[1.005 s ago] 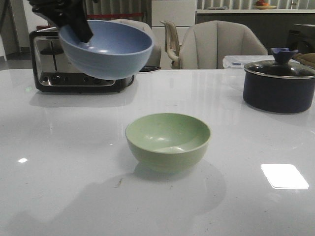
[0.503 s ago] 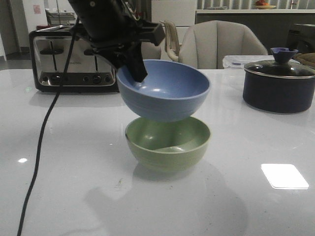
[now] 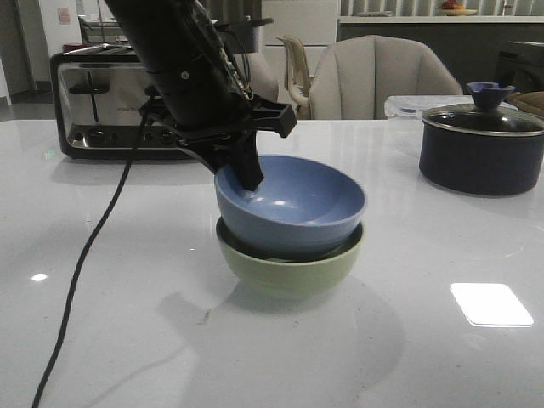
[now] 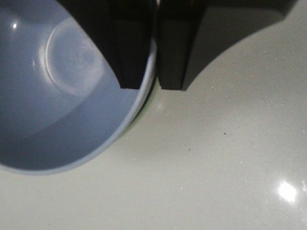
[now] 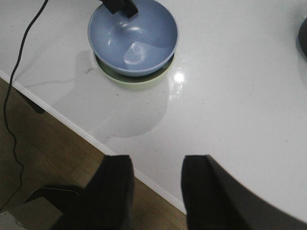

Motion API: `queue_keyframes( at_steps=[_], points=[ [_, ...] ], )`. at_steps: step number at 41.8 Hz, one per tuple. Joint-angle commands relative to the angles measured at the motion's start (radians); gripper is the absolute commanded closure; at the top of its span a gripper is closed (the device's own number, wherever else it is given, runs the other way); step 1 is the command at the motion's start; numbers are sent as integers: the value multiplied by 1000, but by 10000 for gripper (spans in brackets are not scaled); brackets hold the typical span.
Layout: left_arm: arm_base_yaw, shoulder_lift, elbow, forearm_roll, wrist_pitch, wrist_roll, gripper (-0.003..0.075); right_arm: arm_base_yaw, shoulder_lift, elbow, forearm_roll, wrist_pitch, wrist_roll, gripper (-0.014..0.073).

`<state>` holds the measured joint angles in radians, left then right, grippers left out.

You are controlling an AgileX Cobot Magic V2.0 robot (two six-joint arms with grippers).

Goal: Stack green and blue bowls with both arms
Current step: 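Lower the blue bowl into the green bowl and open the left gripper, then raise the left gripper away from the stacked bowls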

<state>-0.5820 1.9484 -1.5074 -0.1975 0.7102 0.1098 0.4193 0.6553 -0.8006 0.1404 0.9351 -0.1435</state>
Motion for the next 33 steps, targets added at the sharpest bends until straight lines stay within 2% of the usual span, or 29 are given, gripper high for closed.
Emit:
queue_keyframes(
  at_steps=[1, 6, 9, 24, 33],
  points=[
    [-8, -57, -33, -21, -43, -1, 430, -2, -2, -25, 2, -58, -11, 215],
    [-8, -57, -33, -21, -31, -1, 213, -2, -2, -25, 2, -58, -11, 215],
    [-8, -61, -33, -17, -9, -1, 160, -2, -2, -25, 2, -58, -11, 215],
    [-8, -277, -31, -11, 183, 55, 190, -2, -2, -25, 2, -58, -11, 215],
    [-8, -489, 63, -11, 188, 55, 190, -2, -2, -25, 2, -58, -11, 215]
  ],
)
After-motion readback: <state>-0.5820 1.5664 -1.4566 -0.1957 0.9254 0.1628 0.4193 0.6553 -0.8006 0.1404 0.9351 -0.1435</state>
